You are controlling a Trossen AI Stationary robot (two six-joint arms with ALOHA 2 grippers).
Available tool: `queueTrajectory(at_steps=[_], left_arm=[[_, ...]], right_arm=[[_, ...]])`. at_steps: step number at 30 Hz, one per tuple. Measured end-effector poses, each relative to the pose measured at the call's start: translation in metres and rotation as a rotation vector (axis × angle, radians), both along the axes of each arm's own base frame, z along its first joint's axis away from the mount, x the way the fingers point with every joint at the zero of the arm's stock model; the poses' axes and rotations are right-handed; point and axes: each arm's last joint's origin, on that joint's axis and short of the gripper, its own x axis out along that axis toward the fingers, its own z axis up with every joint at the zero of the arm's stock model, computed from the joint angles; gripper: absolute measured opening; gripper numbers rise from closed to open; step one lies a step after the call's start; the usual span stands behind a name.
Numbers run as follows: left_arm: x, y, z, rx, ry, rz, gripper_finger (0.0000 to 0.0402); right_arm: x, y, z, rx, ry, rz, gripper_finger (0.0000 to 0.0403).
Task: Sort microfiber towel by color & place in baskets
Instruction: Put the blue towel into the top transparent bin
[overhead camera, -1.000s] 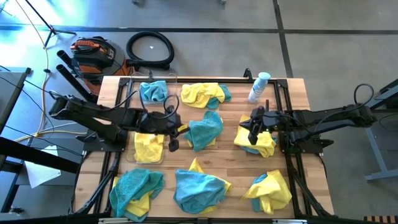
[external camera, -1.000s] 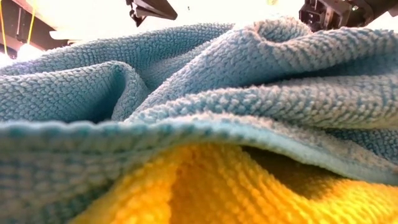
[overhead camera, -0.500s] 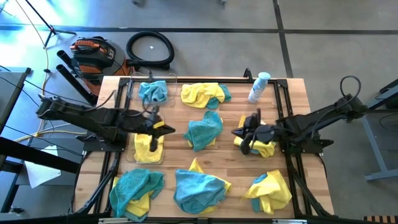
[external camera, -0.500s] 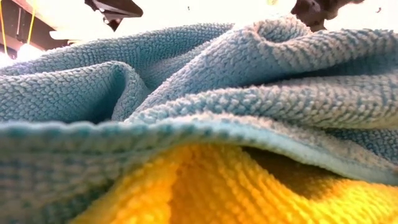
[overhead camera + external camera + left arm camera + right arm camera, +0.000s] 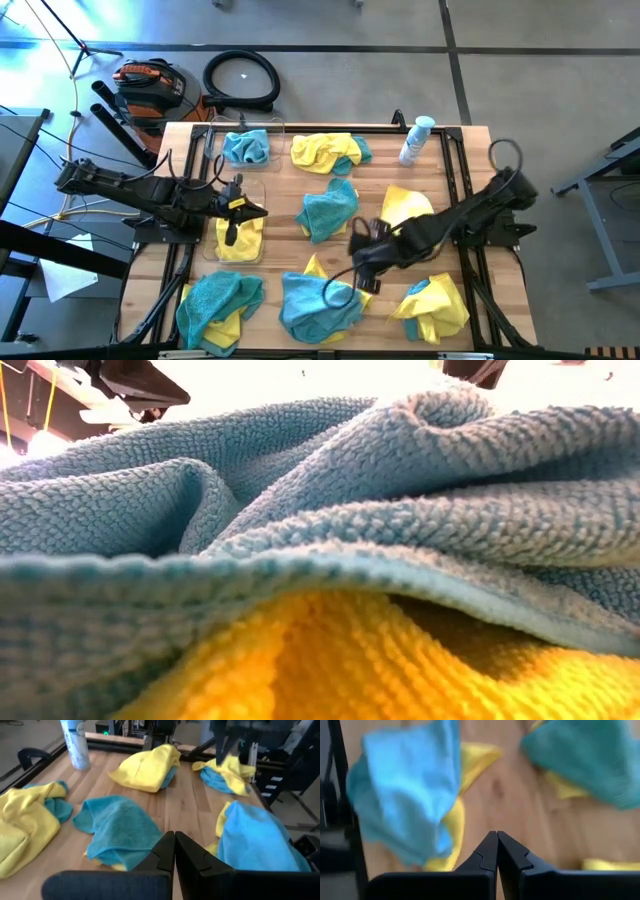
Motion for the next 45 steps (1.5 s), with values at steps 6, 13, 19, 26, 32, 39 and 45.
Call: queueTrajectory(at_steps=[6,13,19,26,32,39,45], left_arm=[[-0.001,-0.001,-0.001,-0.013,0.017,-0.042,0.0],[-0.002,-0.001,-0.004,-0.023,0.046,-0.043,0.0],[-0.002,-0.001,-0.004,-0.034,0.048,-0.039,0.0],[-0.002,-0.001,-0.004,-0.053,0.049,-0.036,0.0],[-0.002,-0.001,-0.004,-0.151,0.052,0.0,0.0],[0.001,0.0,0.0,-0.191,0.0,0.061,0.0015],[0.005,-0.001,0.012,-0.17,-0.132,0.037,0.01]], right_arm=[[0.027,0.029,-0.014,0.085,0.099,0.024,0.0021],[0.043,0.048,-0.037,0.073,0.133,0.018,0.01],[0.053,0.059,-0.061,0.072,0.134,0.027,0.0151],[0.056,0.066,-0.076,0.067,0.158,0.012,0.0121],[0.051,0.067,-0.062,0.055,0.132,-0.028,0.0015],[0.036,0.07,-0.01,-0.149,0.079,-0.085,0.0005],[0.02,0.061,0.035,-0.374,0.022,-0.116,0.0003]])
